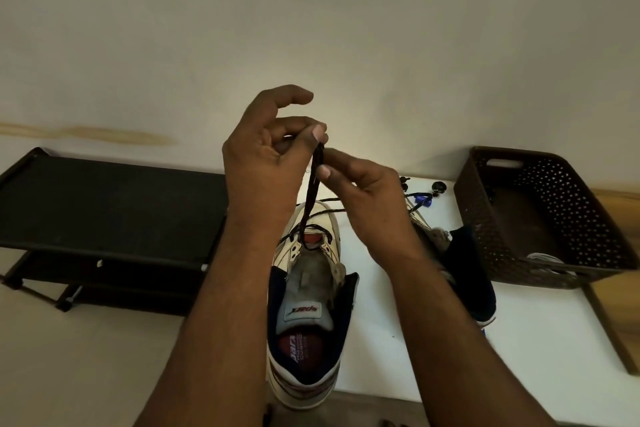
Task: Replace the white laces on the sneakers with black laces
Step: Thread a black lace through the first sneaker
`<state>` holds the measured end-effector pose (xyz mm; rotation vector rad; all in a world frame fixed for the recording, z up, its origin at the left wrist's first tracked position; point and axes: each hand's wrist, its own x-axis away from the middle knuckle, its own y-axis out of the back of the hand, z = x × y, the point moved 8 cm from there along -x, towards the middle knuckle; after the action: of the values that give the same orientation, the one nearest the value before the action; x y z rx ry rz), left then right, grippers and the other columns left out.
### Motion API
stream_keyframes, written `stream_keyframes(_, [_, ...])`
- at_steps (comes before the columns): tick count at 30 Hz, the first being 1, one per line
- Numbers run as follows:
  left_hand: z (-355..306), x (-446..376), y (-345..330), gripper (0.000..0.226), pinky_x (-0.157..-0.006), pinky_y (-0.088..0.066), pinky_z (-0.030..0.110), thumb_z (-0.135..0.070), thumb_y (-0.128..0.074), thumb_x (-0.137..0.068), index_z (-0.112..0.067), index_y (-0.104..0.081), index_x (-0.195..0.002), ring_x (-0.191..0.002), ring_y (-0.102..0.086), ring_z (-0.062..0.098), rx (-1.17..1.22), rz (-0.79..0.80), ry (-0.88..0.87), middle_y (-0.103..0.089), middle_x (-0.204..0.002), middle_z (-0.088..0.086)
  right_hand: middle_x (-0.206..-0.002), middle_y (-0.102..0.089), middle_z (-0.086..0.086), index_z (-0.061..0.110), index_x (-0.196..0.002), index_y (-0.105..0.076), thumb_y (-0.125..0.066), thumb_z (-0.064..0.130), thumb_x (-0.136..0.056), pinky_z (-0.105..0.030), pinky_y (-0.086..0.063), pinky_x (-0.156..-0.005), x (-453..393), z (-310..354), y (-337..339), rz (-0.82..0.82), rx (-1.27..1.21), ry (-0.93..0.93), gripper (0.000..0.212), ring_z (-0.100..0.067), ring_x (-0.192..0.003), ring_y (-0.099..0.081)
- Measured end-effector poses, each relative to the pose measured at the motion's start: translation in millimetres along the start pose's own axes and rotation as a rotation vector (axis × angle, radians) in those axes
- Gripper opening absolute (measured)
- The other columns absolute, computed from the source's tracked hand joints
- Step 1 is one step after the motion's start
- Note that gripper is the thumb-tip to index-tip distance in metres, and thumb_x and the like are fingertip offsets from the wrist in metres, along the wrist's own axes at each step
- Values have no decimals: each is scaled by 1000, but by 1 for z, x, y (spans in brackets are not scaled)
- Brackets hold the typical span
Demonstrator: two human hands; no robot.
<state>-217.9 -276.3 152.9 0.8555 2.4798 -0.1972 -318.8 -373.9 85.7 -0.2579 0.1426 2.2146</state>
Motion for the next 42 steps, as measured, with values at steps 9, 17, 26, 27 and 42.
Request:
stream_keyframes(9, [-3, 8, -2, 33, -70, -58, 31, -2, -68, -84, -30, -53, -95, -76, -73, 15, -13, 20, -17, -73, -78, -1, -100, -75, -4, 7, -108, -73, -66, 18, -89, -49, -48, -99, 8, -23, -16, -59, -20, -14, 23, -18, -102, -68])
stream_keyframes(17, [-1, 8, -3, 33, -68, -59, 35, -1, -68, -84, -25, -46, -80, -73, -73, 18, -62, -29, -44, -70, -78, 8, -98, -73, -4, 5, -108, -73, -64, 17, -91, -21, -50, -80, 10, -49, -17, 108, 187, -81, 22, -2, -85, -64])
stream_keyframes(26, [-3, 2, 1, 31, -73, -58, 48, 0, -66, -85, -23, -47, -76, -76, -73, 23, -31, -44, -92, -68, -78, 12, -77, -58, 21, 3, -108, -72, -62, 18, -92, -2, -37, -64, 9, -44, -25, 145, 279, -39, 24, 16, -64, -54])
stream_keyframes(27, [-3, 2, 0, 32, -73, -58, 48, 1, -66, -85, -23, -47, -75, -76, -73, 24, -18, -49, -87, -68, -78, 13, -72, -55, 28, 2, -107, -72, -62, 17, -93, -3, -38, -65, 8, -43, -24, 139, 286, -39, 23, 15, -64, -53])
stream_keyframes(42, [72, 21, 14, 37, -89, -44, 31, -38, -51, -98, -27, -44, -133, -109, -59, 14, -204, 7, 432, -65, -109, -6, -85, -74, 1, 8, -90, -76, -65, 11, -89, -16, -53, -70, 12, -64, -9, 9, 68, -242, 12, -7, -82, -70])
